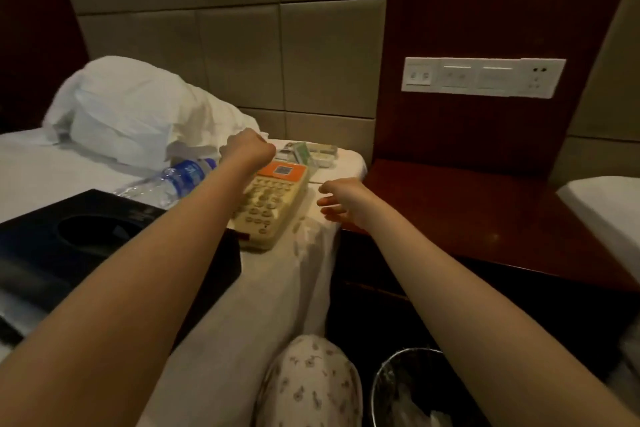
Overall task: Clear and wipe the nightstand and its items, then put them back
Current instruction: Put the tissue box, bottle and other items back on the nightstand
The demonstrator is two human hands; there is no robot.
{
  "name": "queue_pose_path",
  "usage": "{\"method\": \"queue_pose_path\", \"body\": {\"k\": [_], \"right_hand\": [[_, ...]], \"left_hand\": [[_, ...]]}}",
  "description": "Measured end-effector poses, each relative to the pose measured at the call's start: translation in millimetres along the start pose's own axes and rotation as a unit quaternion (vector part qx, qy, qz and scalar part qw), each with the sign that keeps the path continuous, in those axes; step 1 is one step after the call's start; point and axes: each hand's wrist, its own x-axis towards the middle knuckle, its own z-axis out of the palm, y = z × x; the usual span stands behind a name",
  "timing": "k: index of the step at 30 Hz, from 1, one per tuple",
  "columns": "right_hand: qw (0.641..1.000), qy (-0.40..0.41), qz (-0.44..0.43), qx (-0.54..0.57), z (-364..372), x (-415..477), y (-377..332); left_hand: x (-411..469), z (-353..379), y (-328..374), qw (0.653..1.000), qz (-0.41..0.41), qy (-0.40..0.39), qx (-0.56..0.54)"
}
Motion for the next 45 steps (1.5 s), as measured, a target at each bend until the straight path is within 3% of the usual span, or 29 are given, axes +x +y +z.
{"method": "queue_pose_path", "body": {"k": [7, 11, 22, 31, 35, 41, 45], "right_hand": [[0.999, -0.043, 0.03, 0.002, 43.3, 20.5, 6.4], [0.991, -0.047, 0.056, 0.112, 57.4, 24.5, 11.3], [0.994, 0.098, -0.012, 0.048, 55.9, 23.8, 22.6], [0.986, 0.133, -0.013, 0.099, -33.7, -9.1, 35.6], [0.982, 0.148, -0.005, 0.121, -77.9, -16.3, 42.7], [0.97, 0.177, -0.005, 0.169, -125.4, -11.1, 46.9], [0.957, 0.21, 0.001, 0.2, -151.2, 8.4, 52.9]], "left_hand": [[21.6, -18.3, -47.9, 0.992, -0.106, -0.023, 0.059], [19.7, -27.5, -57.5, 0.976, -0.185, -0.103, -0.04], [7.6, -28.9, -55.0, 0.954, -0.218, -0.202, -0.053], [-11.9, -4.6, -5.4, 0.932, -0.146, -0.329, 0.032], [-17.2, 19.9, 24.3, 0.931, -0.109, -0.348, 0.032], [-13.7, 64.1, 62.6, 0.918, -0.099, -0.379, -0.061], [-5.8, 104.5, 75.9, 0.917, -0.104, -0.348, -0.165]]}}
